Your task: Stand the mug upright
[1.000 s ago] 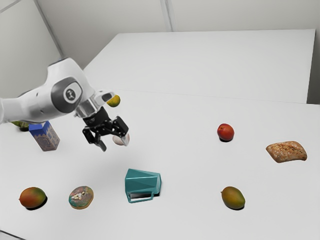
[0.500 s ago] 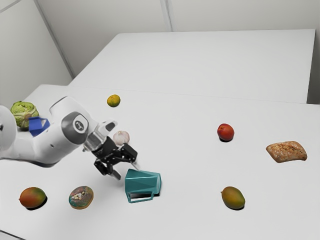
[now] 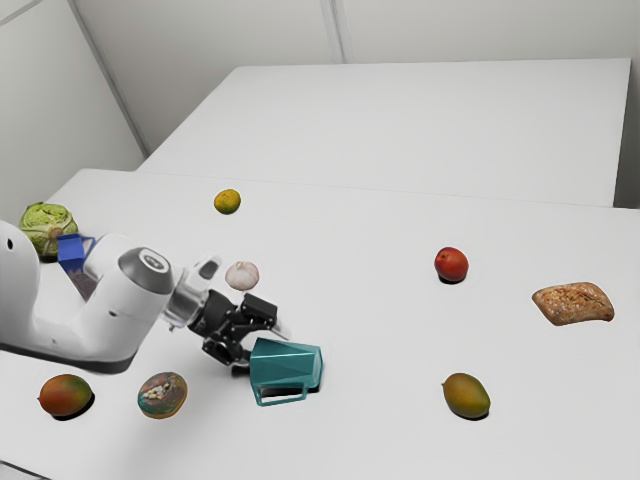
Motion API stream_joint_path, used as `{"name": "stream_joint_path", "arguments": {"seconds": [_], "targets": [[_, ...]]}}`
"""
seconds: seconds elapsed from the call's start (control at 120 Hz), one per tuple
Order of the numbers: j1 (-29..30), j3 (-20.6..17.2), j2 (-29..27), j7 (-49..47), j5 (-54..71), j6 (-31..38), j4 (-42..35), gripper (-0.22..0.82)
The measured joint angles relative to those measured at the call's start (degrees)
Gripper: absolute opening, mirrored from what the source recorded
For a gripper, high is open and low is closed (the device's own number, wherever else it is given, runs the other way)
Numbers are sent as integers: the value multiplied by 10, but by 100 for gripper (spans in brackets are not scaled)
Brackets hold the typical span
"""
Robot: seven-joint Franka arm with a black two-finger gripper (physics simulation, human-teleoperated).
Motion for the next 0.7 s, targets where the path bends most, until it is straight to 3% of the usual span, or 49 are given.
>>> {"name": "stream_joint_path", "arguments": {"seconds": [0.342, 0.7], "targets": [[0, 1, 0, 130, -99, -38, -11, 58], [-6, 0, 0, 216, -124, -51, -10, 15]]}}
